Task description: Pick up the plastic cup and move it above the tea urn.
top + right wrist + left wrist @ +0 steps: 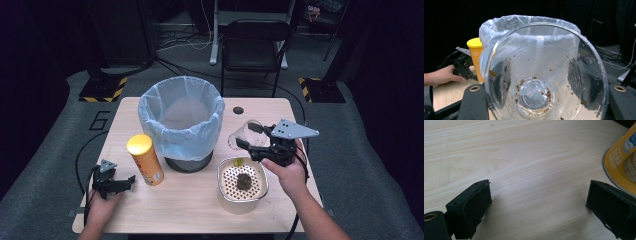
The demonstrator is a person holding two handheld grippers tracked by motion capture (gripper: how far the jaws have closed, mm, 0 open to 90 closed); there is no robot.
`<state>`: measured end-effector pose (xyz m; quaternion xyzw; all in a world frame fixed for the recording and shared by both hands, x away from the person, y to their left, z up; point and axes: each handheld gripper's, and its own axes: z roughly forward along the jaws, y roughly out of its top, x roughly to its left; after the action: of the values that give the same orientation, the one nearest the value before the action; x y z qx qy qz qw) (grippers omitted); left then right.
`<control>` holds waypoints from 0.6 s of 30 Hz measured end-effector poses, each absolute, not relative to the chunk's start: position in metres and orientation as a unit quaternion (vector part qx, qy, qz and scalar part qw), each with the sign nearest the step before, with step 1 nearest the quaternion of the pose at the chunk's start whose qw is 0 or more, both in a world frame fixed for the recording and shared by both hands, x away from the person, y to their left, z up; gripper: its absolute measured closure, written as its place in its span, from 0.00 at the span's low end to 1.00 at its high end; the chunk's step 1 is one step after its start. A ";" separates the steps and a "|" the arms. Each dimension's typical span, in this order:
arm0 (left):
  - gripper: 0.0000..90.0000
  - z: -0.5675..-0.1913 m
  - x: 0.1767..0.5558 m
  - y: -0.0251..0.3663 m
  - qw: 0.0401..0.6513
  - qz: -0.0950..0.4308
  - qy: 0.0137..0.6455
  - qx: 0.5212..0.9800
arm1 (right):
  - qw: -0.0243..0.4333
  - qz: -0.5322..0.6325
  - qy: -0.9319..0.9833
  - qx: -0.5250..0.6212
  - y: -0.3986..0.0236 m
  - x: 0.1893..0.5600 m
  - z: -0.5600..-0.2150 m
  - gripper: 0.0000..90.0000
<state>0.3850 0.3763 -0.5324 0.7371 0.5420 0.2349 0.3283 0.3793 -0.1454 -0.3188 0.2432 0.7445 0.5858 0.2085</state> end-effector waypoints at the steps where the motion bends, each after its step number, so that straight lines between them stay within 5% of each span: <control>1: 0.06 -0.532 0.385 0.376 0.330 0.235 0.543 0.736 | 0.207 0.584 0.747 0.242 -0.143 0.380 -0.315 0.38; 18: 0.06 -0.532 0.386 0.376 0.329 0.233 0.539 0.740 | 0.233 0.571 0.756 0.219 -0.112 0.415 -0.246 0.38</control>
<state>0.3857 0.3760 -0.5321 0.7400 0.5387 0.2326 0.3287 0.4147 -0.1117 -0.2464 0.2185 0.7559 0.5714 0.2331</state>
